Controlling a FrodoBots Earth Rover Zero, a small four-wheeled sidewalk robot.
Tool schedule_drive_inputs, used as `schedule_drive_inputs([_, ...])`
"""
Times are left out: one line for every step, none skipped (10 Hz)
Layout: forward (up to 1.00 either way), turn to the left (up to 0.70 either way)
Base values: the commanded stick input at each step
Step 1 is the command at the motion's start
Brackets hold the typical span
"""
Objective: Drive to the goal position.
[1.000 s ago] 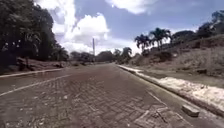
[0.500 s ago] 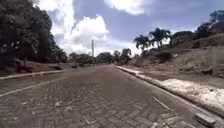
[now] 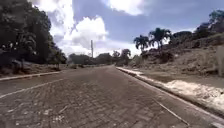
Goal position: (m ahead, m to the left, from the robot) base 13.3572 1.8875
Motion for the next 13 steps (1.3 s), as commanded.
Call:
schedule_drive_inputs([0.50, 0.00])
schedule_drive_inputs([0.50, 0.00])
schedule_drive_inputs([0.50, 0.00])
schedule_drive_inputs([0.50, 0.00])
schedule_drive_inputs([0.50, 0.00])
schedule_drive_inputs([0.50, 0.00])
schedule_drive_inputs([0.50, 0.00])
schedule_drive_inputs([0.50, 0.00])
schedule_drive_inputs([0.50, 0.00])
schedule_drive_inputs([0.50, 0.00])
schedule_drive_inputs([0.50, 0.00])
schedule_drive_inputs([0.50, 0.00])
schedule_drive_inputs([0.50, 0.00])
